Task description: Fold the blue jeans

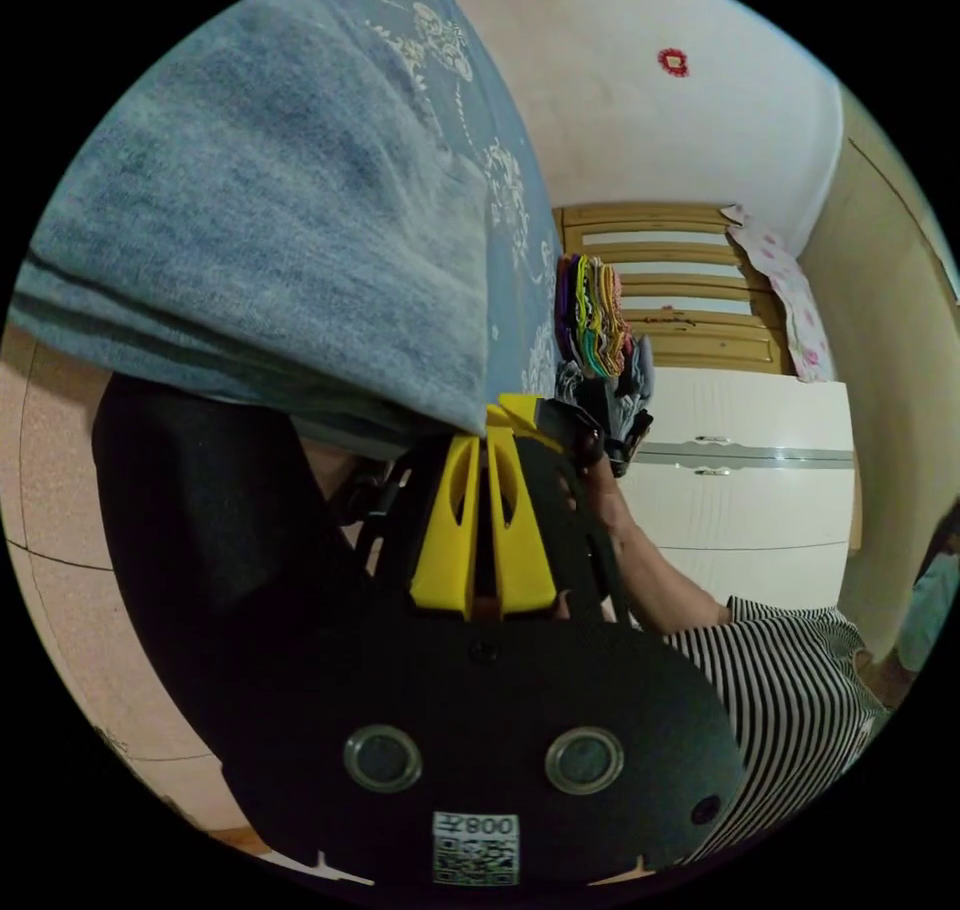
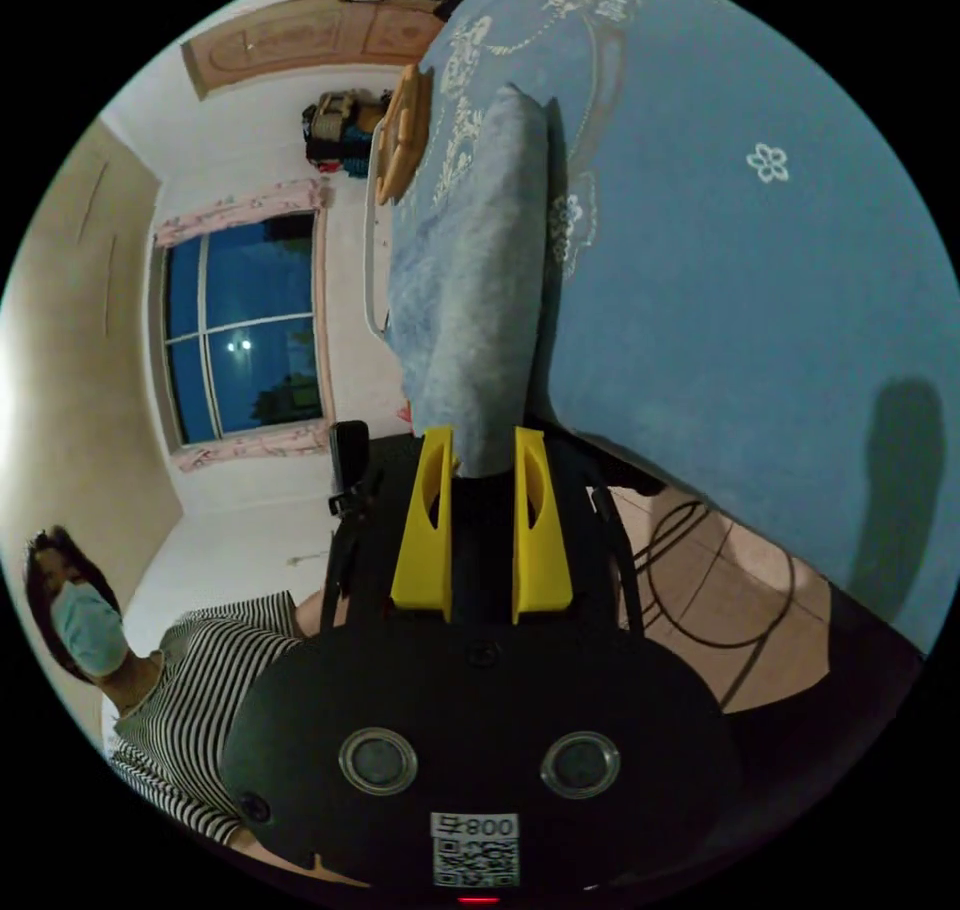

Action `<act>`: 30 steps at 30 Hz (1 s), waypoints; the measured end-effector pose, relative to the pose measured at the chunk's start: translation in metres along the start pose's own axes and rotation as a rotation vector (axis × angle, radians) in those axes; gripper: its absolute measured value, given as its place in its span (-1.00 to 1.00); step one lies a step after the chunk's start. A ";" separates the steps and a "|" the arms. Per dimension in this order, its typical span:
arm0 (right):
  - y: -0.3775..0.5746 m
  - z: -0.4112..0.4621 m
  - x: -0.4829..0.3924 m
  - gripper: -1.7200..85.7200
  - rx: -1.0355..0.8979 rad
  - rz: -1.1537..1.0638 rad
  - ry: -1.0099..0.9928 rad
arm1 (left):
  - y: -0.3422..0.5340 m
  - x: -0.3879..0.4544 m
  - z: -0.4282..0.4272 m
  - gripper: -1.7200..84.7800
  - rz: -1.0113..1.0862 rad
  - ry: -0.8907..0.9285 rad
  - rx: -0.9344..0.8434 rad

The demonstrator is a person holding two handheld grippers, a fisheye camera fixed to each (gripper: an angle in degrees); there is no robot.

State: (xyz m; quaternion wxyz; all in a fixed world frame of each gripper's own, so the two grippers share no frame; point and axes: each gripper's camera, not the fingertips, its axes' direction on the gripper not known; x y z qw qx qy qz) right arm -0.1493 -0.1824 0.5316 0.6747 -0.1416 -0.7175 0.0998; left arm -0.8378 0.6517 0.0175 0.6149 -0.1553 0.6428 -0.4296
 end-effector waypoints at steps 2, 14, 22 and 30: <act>0.004 -0.007 0.010 -0.73 0.008 0.021 -0.028 | -0.005 -0.002 0.000 -0.92 -0.002 -0.005 -0.005; 0.039 -0.061 0.053 -0.68 0.050 0.090 -0.188 | -0.024 -0.033 -0.029 -0.86 -0.012 0.036 0.084; 0.073 -0.098 0.066 -0.69 0.066 0.083 -0.163 | -0.021 -0.109 -0.084 -0.62 -0.229 0.049 0.417; 0.118 -0.143 0.063 -0.67 0.055 0.050 -0.040 | -0.068 -0.162 -0.053 -0.50 -0.290 0.251 0.538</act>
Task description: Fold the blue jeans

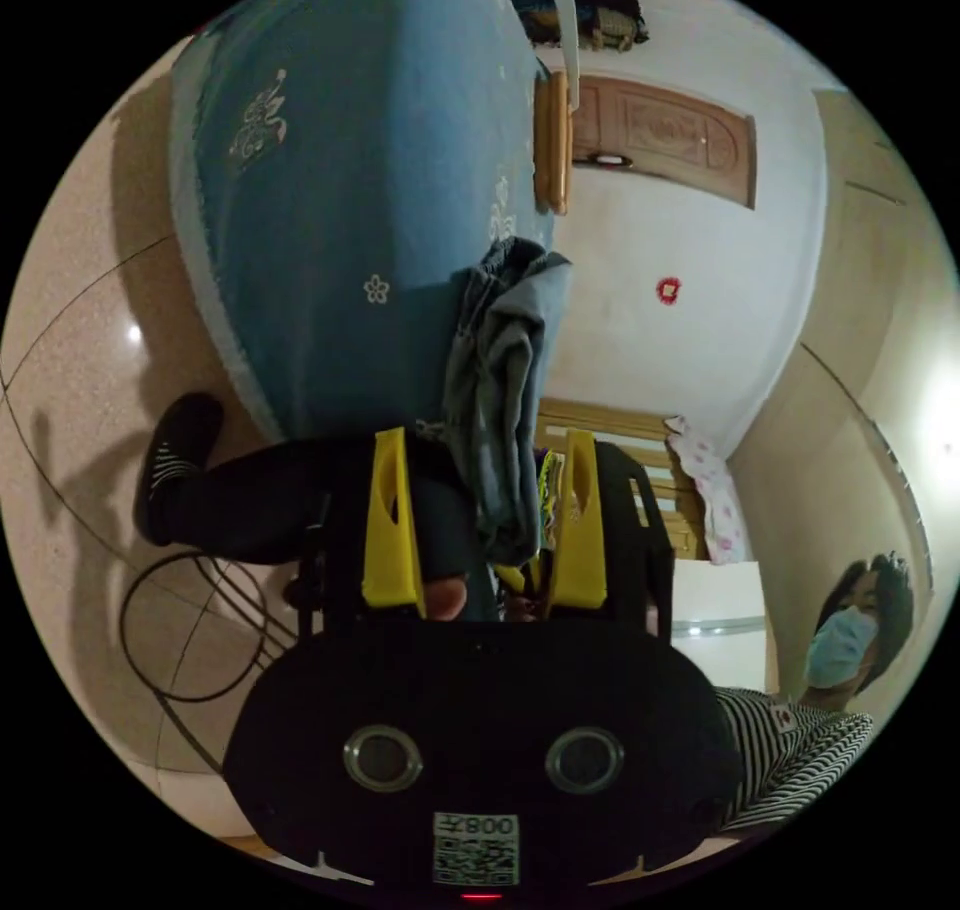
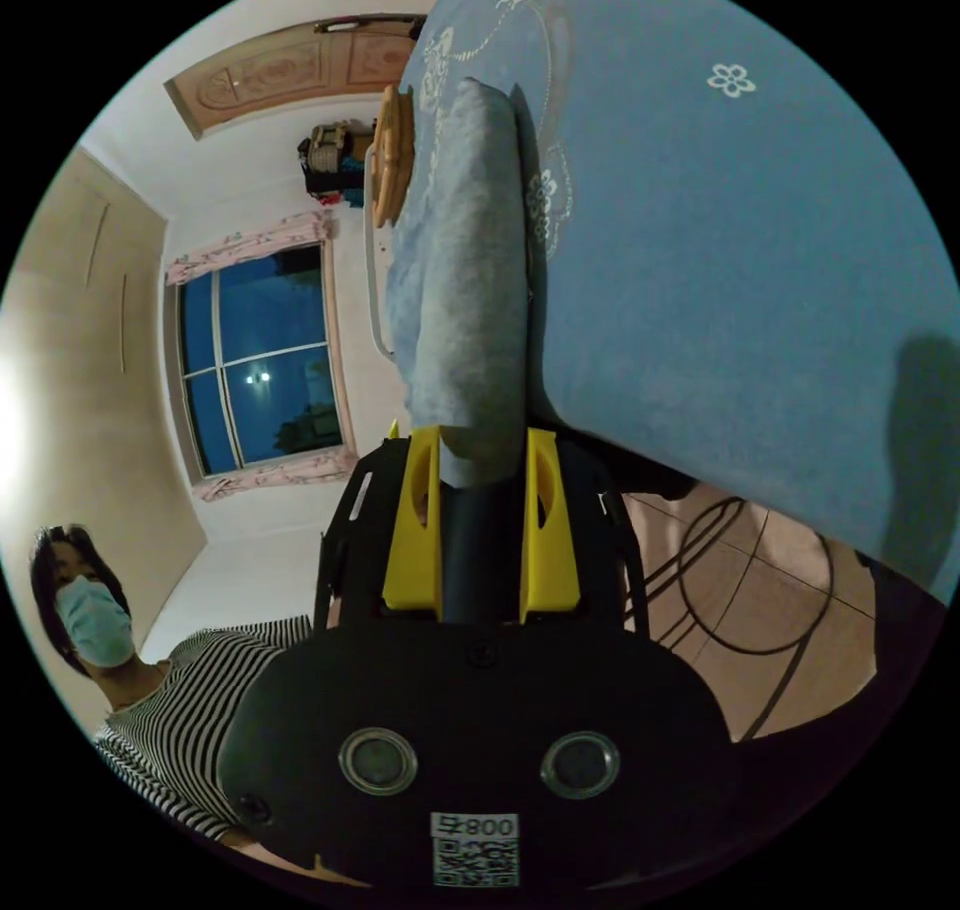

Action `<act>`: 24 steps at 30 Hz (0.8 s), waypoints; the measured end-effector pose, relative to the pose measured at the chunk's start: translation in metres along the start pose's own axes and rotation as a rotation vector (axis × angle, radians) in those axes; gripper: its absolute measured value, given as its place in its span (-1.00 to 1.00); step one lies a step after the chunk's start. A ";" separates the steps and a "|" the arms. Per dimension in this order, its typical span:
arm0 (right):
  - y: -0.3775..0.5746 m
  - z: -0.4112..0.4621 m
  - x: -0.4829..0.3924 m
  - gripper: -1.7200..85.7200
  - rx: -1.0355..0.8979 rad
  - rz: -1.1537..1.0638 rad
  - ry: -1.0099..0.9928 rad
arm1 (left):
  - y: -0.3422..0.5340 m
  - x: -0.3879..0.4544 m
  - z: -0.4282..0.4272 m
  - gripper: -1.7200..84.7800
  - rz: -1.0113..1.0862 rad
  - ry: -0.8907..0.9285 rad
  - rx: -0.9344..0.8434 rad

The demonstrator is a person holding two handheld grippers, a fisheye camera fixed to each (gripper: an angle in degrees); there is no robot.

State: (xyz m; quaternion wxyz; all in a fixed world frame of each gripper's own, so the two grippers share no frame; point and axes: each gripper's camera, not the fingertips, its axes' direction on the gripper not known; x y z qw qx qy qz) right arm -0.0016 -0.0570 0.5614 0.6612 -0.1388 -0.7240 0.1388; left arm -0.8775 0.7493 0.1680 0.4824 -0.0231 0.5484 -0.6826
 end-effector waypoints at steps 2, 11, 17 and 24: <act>0.007 -0.007 0.000 -0.66 -0.007 0.001 0.010 | -0.009 -0.008 0.015 -0.50 -0.019 0.020 0.010; 0.050 -0.048 0.007 -0.68 -0.027 0.041 -0.054 | -0.032 -0.041 0.097 -0.69 -0.063 0.040 0.005; 0.089 -0.088 0.016 -0.77 -0.030 0.094 -0.182 | -0.026 -0.042 0.162 -0.79 -0.007 0.028 0.009; 0.147 -0.159 -0.012 -0.82 0.015 0.016 -0.272 | -0.008 -0.026 0.260 -0.80 0.116 0.038 -0.024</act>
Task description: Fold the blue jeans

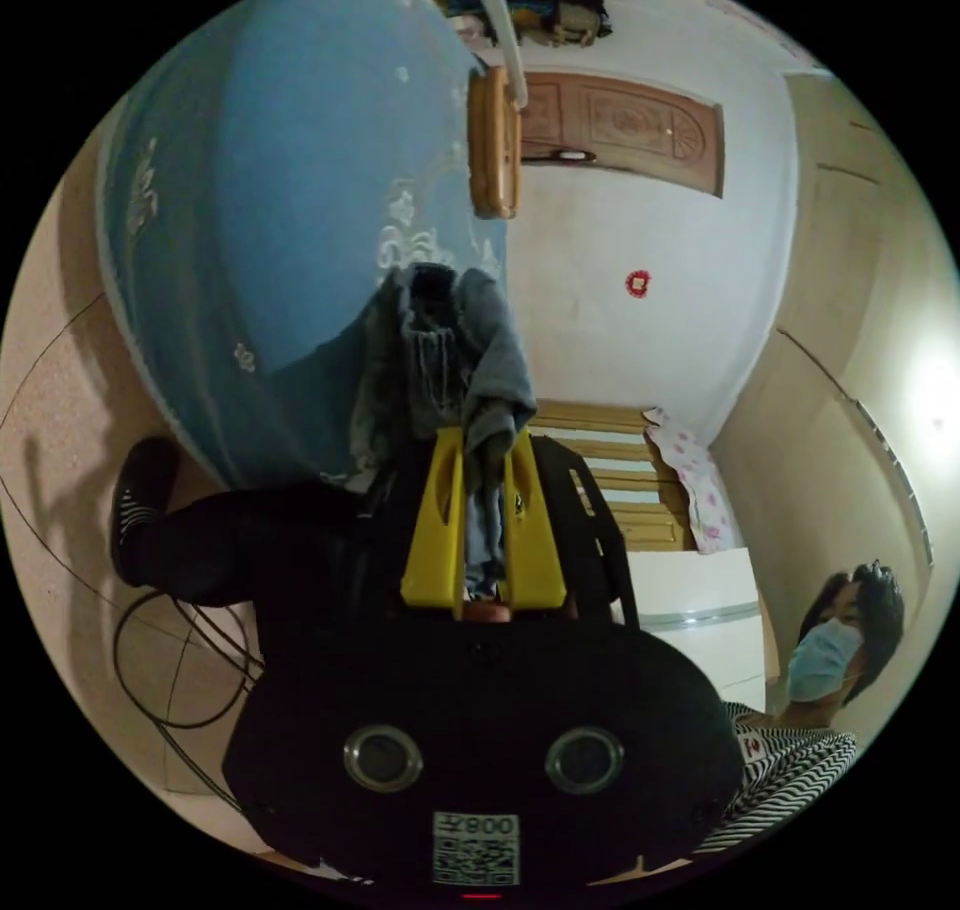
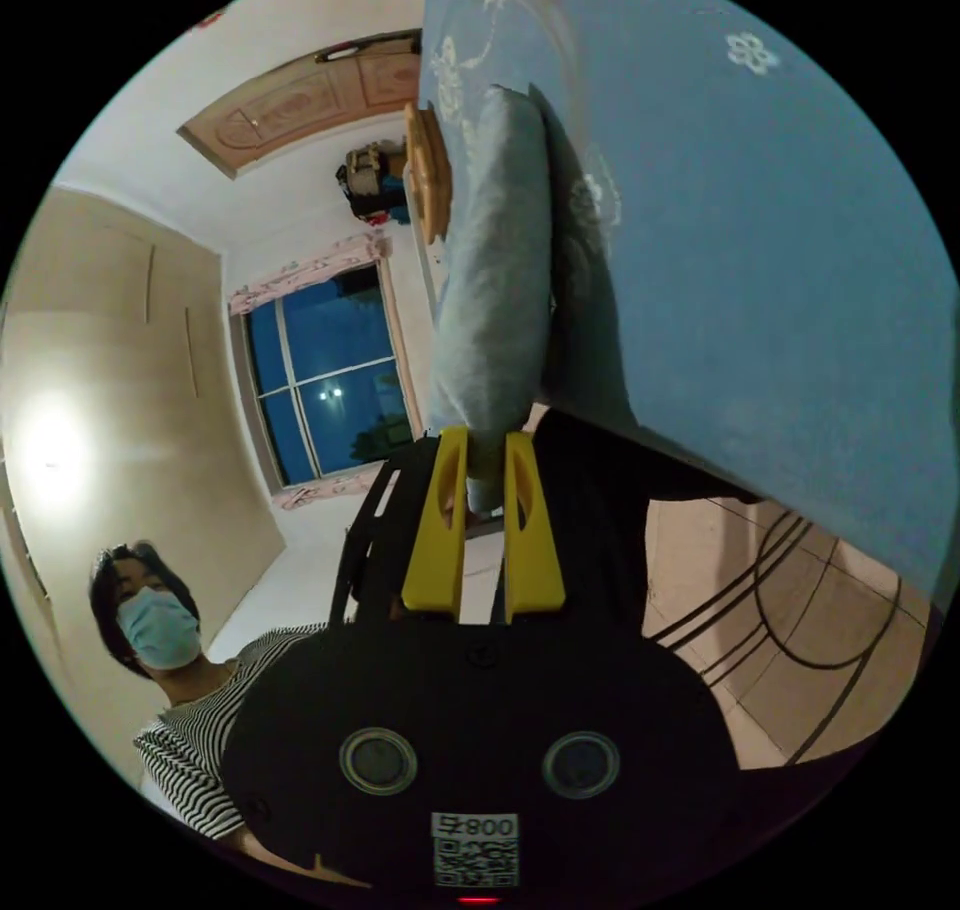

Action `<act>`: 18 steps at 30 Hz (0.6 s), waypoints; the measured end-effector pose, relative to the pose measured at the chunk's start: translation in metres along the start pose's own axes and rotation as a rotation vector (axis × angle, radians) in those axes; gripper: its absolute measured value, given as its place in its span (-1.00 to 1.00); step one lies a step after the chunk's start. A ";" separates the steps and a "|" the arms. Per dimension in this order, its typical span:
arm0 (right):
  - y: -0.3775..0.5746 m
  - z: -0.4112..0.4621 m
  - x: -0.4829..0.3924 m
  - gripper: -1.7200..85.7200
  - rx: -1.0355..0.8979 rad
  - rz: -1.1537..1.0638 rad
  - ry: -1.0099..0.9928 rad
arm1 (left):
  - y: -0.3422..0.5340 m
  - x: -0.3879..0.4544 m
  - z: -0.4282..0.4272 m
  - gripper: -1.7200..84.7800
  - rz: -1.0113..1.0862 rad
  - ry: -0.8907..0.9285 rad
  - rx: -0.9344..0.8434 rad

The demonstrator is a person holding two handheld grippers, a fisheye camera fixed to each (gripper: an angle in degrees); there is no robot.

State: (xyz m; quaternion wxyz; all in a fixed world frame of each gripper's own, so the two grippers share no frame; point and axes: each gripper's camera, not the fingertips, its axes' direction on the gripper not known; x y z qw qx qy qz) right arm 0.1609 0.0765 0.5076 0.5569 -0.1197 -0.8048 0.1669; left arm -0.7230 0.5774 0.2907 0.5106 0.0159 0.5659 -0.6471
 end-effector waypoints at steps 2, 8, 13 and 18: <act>0.016 -0.018 -0.019 -0.83 -0.005 -0.047 -0.010 | 0.006 0.005 0.028 -0.80 0.038 0.019 -0.015; 0.092 -0.085 -0.071 -0.88 0.009 -0.187 -0.031 | 0.040 0.008 0.133 -0.80 0.132 0.056 -0.094; 0.172 -0.154 -0.090 -0.90 0.119 -0.227 -0.058 | 0.077 -0.004 0.263 -0.81 0.181 0.083 -0.242; 0.267 -0.252 -0.109 -0.92 0.331 -0.279 -0.069 | 0.112 -0.008 0.420 -0.81 0.255 0.088 -0.449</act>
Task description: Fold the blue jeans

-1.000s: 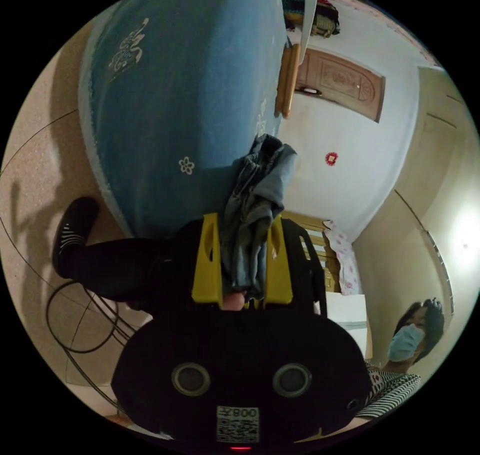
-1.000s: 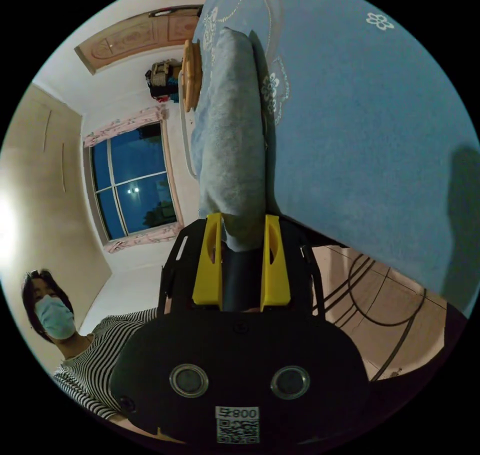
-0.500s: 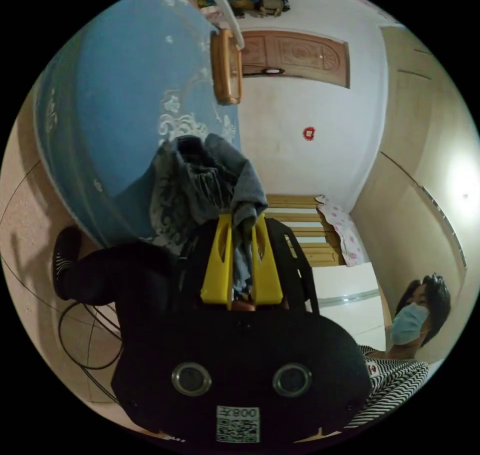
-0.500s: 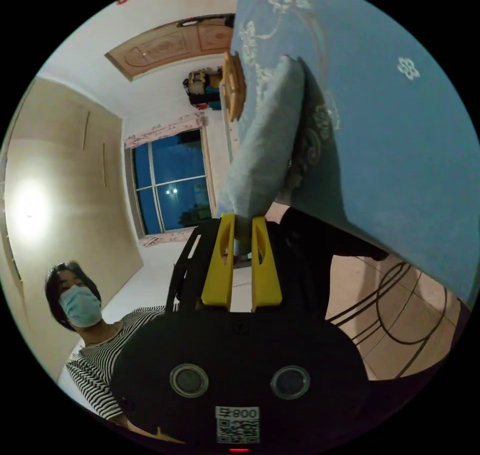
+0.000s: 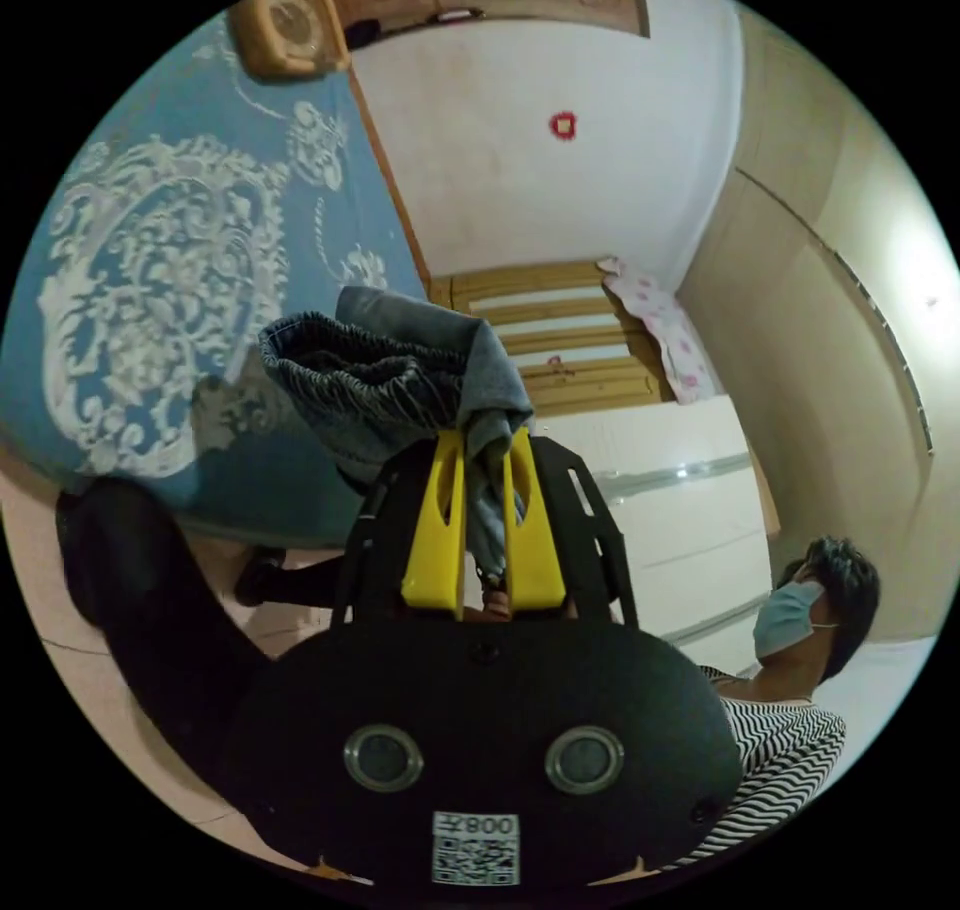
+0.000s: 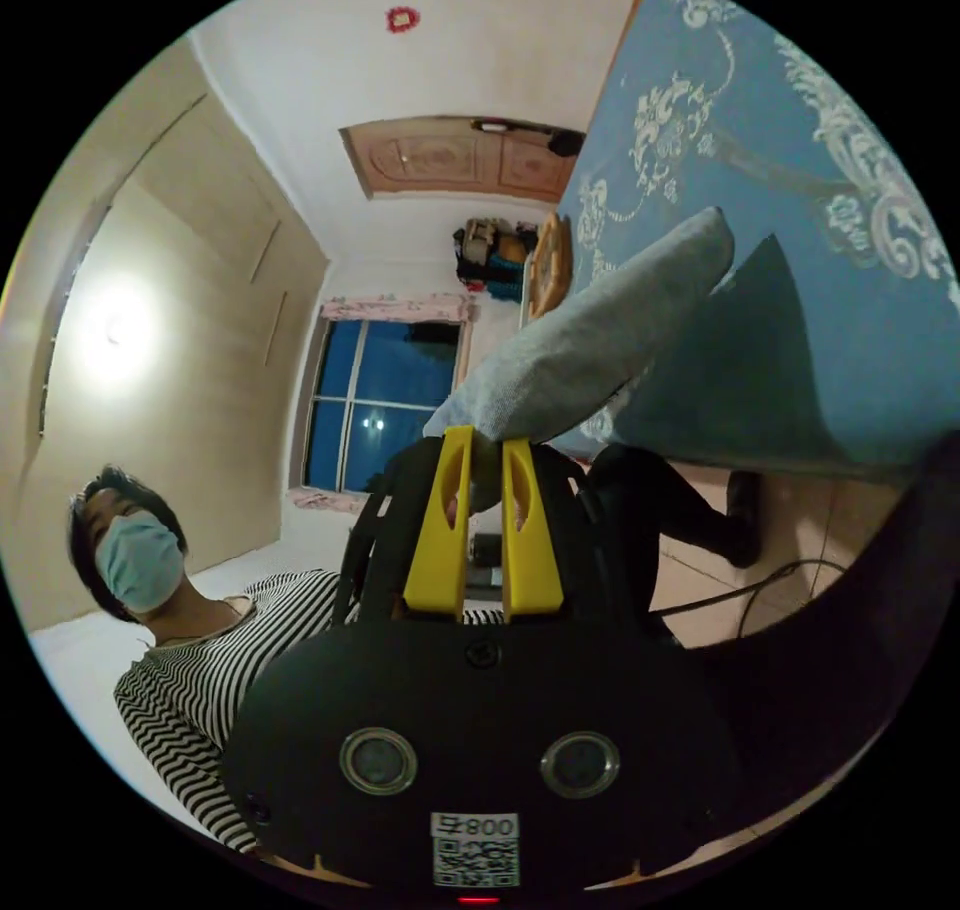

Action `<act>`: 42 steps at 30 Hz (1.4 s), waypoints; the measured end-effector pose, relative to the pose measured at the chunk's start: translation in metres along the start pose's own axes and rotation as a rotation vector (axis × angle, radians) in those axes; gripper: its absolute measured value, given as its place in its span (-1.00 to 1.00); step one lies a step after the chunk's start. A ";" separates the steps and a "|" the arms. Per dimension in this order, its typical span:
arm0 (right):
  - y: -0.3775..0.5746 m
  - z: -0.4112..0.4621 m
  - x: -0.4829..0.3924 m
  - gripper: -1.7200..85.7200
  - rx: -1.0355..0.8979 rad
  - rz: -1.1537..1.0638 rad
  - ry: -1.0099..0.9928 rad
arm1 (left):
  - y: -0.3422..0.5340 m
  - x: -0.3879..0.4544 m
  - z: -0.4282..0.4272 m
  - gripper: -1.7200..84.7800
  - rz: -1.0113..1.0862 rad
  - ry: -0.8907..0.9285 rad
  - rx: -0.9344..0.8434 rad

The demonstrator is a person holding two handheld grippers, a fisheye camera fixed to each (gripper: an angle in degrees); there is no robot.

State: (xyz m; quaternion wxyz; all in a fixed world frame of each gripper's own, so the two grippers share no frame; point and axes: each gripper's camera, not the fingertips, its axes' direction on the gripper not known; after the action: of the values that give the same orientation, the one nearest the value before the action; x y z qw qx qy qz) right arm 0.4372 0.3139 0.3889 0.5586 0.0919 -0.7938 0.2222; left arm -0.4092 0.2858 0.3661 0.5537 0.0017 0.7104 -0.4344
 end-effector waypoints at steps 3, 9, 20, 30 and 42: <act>0.022 -0.075 -0.028 -0.93 0.141 -0.044 0.016 | -0.025 -0.007 0.118 -0.81 0.066 0.020 -0.144; 0.052 -0.238 -0.095 -0.94 0.444 -0.177 0.083 | -0.065 -0.012 0.386 -0.81 0.214 0.123 -0.417; 0.076 -0.465 -0.167 -0.92 0.805 -0.225 0.413 | -0.086 -0.103 0.842 -0.79 0.321 0.132 -0.779; 0.093 -0.537 -0.076 -0.86 0.832 0.164 0.459 | -0.069 -0.287 1.087 -0.80 0.346 -0.270 -0.994; 0.113 -0.589 -0.134 -0.80 0.852 0.113 0.425 | -0.062 -0.386 1.208 -0.79 0.410 -0.309 -0.833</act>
State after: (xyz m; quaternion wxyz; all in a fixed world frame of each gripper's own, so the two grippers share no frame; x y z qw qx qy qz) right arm 0.9396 0.6681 0.3994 0.6081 0.2217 -0.5043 0.5716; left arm 0.6582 -0.3156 0.6972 0.6804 -0.1447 0.7183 0.0098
